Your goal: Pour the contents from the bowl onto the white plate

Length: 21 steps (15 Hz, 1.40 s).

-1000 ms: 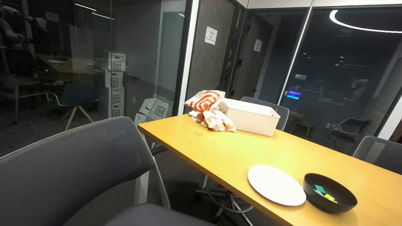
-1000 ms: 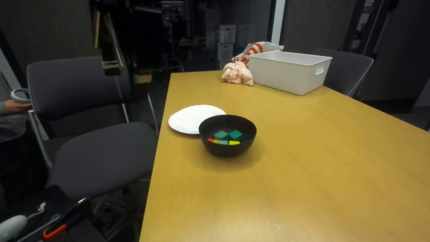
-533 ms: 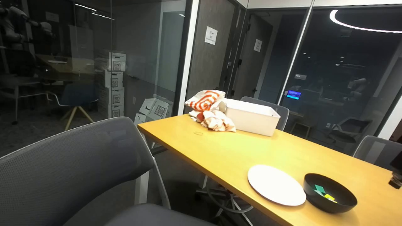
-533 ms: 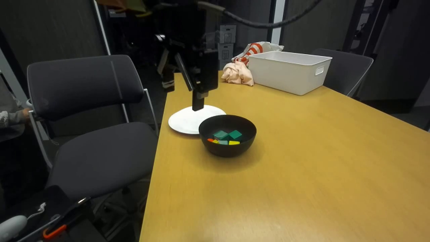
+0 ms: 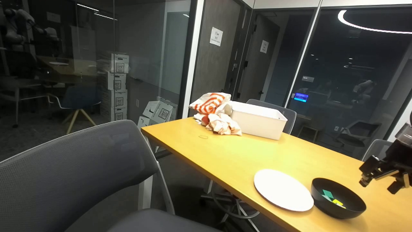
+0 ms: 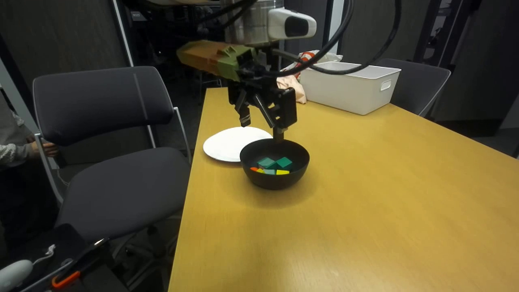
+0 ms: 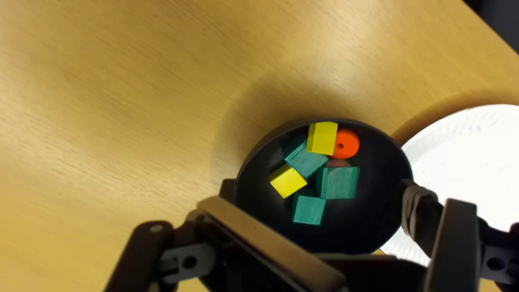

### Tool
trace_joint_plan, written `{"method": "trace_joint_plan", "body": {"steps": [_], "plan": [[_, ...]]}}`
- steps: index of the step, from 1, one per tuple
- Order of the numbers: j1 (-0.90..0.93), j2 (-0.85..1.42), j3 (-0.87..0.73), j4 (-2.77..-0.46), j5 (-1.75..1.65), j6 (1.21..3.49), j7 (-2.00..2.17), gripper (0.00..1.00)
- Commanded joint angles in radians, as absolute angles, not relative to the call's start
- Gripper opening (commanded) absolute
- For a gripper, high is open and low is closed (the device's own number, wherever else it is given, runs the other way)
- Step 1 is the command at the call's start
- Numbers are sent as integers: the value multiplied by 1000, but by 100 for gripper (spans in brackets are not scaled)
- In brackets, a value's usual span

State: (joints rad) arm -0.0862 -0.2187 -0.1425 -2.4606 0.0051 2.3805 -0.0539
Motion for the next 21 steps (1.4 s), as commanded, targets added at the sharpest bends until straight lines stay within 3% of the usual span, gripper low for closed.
{"method": "trace_joint_plan", "body": {"steps": [1,19,20,21], "plan": [[-109,-115,-136,-2414,-7,2469,-13,100],[-162,130,-158,-2313,30,2505,-50,100],[-163,122,-150,-2318,54,2491,-70,98],[-163,115,-145,-2322,72,2476,-87,77]]}}
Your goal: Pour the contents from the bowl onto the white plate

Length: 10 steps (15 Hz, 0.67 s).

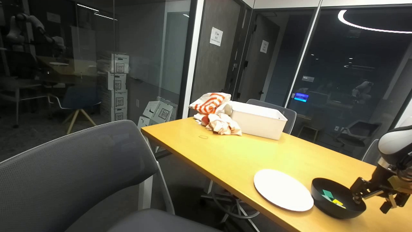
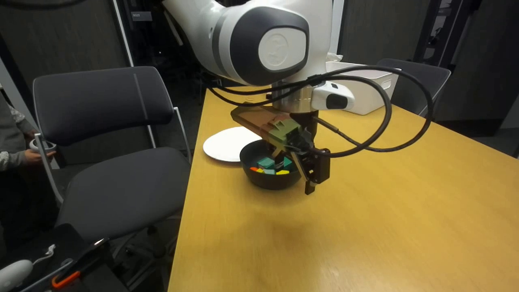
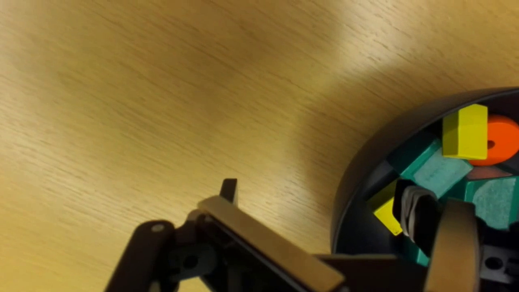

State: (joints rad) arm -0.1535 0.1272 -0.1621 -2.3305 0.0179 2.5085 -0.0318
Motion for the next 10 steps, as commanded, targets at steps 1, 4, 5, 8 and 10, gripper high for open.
{"method": "trace_joint_plan", "body": {"steps": [1,4,5,8,10], "plan": [[-162,107,-140,-2328,88,2468,-101,73],[-163,99,-127,-2330,150,2438,-144,53],[-165,97,-126,-2329,163,2432,-153,46],[-168,96,-137,-2335,149,2450,-157,23],[-173,92,-146,-2340,136,2468,-149,9]]}}
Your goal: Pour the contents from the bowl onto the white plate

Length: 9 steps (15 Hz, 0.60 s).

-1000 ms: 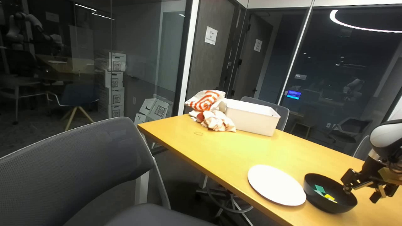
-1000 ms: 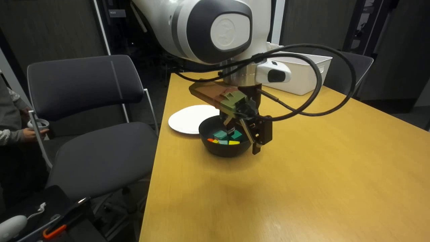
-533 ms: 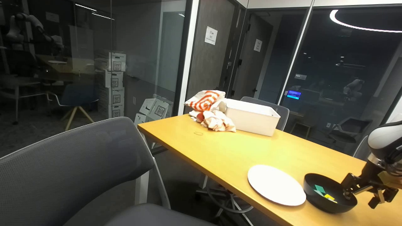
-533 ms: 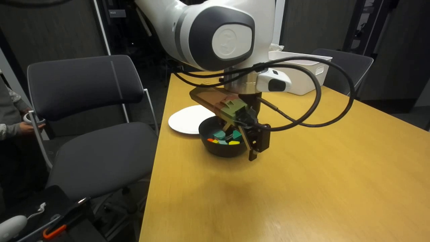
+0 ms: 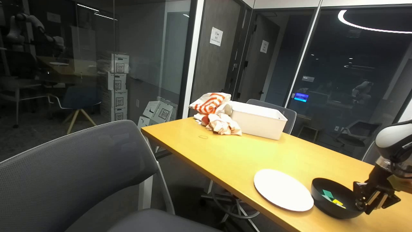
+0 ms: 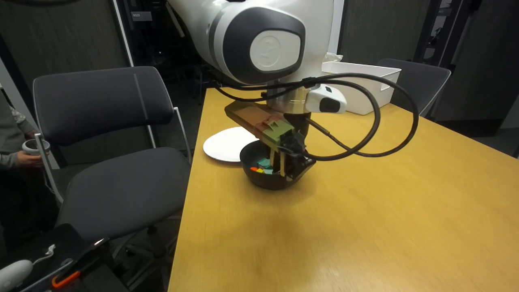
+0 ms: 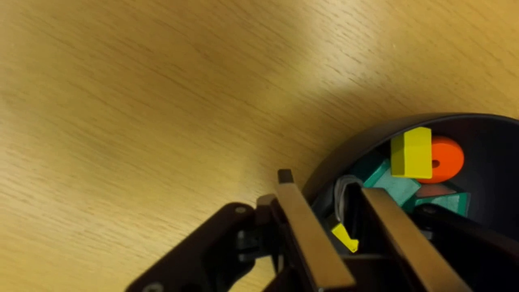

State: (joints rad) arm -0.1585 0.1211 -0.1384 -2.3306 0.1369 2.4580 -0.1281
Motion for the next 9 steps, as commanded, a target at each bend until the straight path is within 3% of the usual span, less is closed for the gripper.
{"method": "trace_joint_plan", "body": {"steps": [1,4,5,9], "plan": [[-176,89,-148,-2340,140,2468,-149,7],[-187,70,-153,-2338,160,2459,-150,2],[-189,66,-156,-2337,161,2458,-146,7],[-188,48,-165,-2333,134,2437,-113,6]]}}
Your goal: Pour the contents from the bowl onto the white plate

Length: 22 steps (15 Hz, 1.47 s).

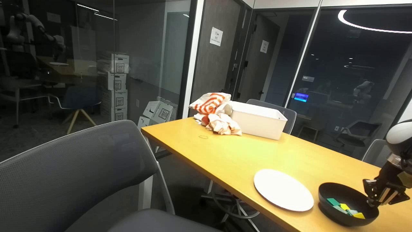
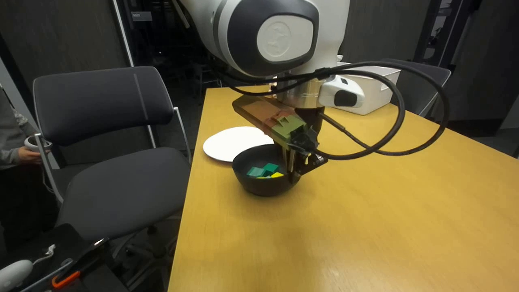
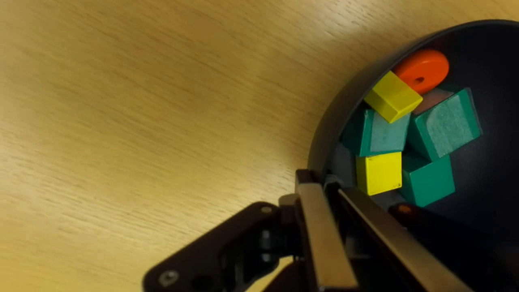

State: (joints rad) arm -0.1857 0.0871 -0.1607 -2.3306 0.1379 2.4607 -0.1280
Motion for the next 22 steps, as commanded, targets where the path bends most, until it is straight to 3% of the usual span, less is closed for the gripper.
{"method": "trace_joint_plan", "body": {"steps": [1,9,22], "plan": [[-184,38,-166,-2333,118,2434,-100,5],[-143,-123,-130,-2339,-223,2361,213,5],[-70,-180,164,-2264,-913,2114,898,5]]}}
